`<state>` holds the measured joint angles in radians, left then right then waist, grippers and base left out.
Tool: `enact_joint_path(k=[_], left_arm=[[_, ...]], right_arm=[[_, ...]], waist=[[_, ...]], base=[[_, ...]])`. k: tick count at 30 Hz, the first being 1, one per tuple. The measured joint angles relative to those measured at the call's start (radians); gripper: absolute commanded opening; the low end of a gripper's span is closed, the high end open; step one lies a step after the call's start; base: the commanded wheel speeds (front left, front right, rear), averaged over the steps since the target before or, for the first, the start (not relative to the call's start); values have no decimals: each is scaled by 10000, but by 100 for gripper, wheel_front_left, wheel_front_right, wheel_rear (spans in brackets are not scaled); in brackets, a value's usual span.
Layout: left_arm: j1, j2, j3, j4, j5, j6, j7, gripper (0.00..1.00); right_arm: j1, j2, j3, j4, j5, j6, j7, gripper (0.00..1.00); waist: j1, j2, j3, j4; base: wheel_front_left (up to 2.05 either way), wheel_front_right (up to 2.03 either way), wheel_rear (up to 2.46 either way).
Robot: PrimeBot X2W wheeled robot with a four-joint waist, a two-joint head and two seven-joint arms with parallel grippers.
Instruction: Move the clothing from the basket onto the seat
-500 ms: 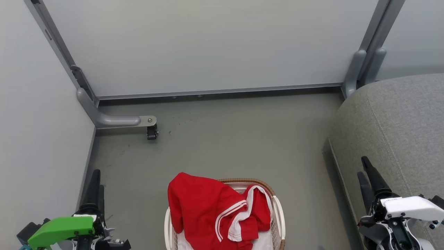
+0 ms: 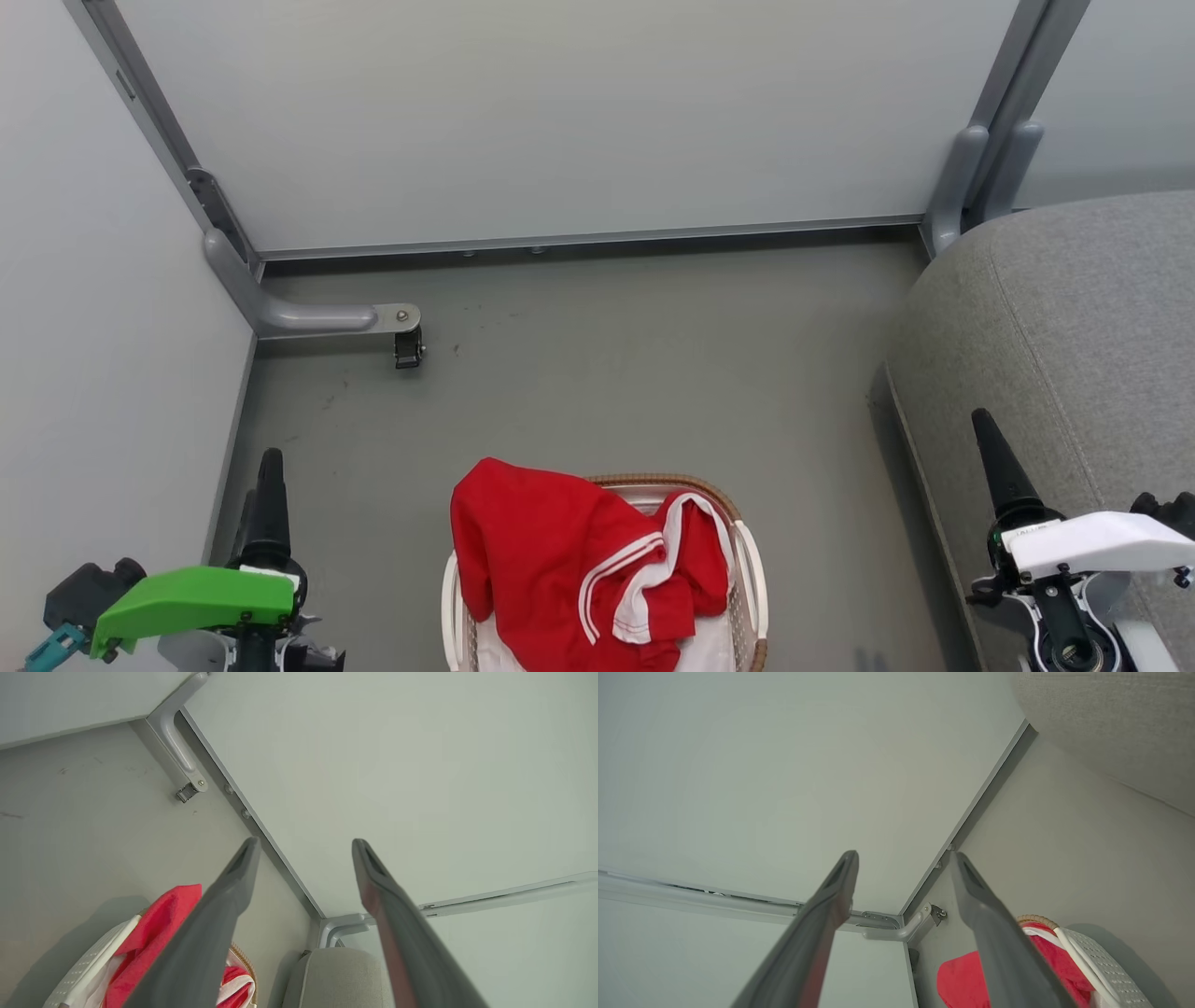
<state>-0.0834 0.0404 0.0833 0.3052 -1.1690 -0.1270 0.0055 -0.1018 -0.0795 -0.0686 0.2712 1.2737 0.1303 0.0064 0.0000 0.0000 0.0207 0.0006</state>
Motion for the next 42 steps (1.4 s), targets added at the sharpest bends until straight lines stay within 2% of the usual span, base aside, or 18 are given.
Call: enact_joint_path(k=[14, 23, 36, 42], left_arm=[[-78, 163, -594, 201, 2692, 351, -525, 100], [-157, 520, -1396, 261, 4299, 825, -844, 100], [-199, 1005, -2403, 244, 5835, 1547, -1221, 100], [-199, 1047, -2623, 286, 6301, 1755, -1394, 100]], right_arm=[[-122, -150, 238, -128, -2755, 0, -525, 100], [-121, -199, 401, -42, -4263, 0, -832, 100], [-120, -245, 585, 38, -6046, 0, -1229, 100], [-123, -280, 644, 299, -6746, 2, -1396, 100]], waist=[[0, 0, 103, 12], [0, 0, 145, 17], [0, 0, 164, 45], [0, 0, 154, 38]], base=[[0, 0, 0], [0, 0, 0], [0, 0, 0], [0, 0, 0]])
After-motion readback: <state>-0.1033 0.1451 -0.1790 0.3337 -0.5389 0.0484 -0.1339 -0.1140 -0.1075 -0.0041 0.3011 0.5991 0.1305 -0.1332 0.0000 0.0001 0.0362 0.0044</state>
